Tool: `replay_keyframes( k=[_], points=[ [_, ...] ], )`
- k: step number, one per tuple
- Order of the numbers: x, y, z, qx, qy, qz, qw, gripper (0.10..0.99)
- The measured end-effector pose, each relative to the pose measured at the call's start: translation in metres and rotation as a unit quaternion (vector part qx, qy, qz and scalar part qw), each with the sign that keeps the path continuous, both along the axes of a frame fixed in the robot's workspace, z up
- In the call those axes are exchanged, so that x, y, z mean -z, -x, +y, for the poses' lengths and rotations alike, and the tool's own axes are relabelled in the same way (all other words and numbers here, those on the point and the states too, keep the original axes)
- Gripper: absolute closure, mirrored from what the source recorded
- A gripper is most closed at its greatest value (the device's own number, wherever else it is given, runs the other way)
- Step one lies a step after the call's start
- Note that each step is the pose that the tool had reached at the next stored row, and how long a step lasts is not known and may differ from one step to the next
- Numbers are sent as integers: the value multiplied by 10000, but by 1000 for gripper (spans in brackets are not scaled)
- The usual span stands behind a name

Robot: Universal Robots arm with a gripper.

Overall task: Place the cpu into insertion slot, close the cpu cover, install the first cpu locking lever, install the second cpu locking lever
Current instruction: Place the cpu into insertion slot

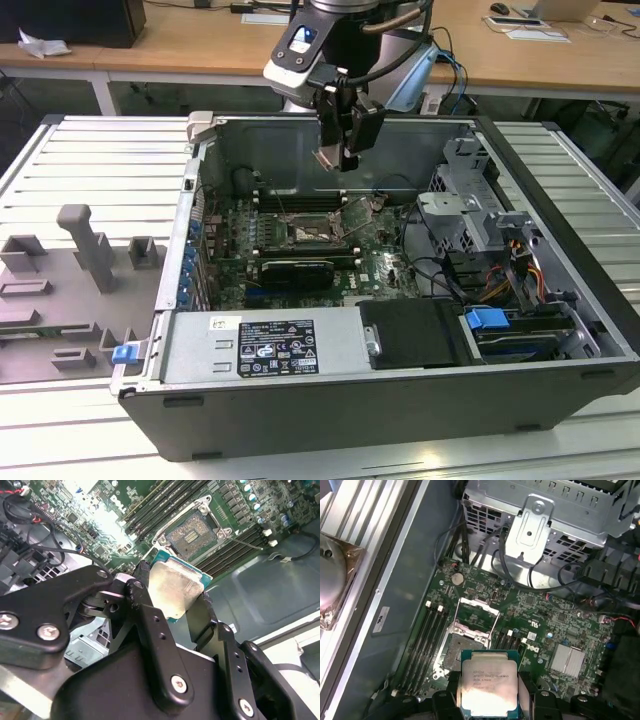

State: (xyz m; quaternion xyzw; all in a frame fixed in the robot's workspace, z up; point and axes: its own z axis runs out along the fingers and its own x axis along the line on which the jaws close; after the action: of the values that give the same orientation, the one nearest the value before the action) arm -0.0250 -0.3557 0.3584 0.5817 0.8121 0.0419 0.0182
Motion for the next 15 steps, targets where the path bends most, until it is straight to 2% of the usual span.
replay_keyframes(
  k=[3,15],
  points=[
    [6,0,0,85,1,1,10000,549],
    [20,0,-1,100,1,1,10000,549]
  ],
)
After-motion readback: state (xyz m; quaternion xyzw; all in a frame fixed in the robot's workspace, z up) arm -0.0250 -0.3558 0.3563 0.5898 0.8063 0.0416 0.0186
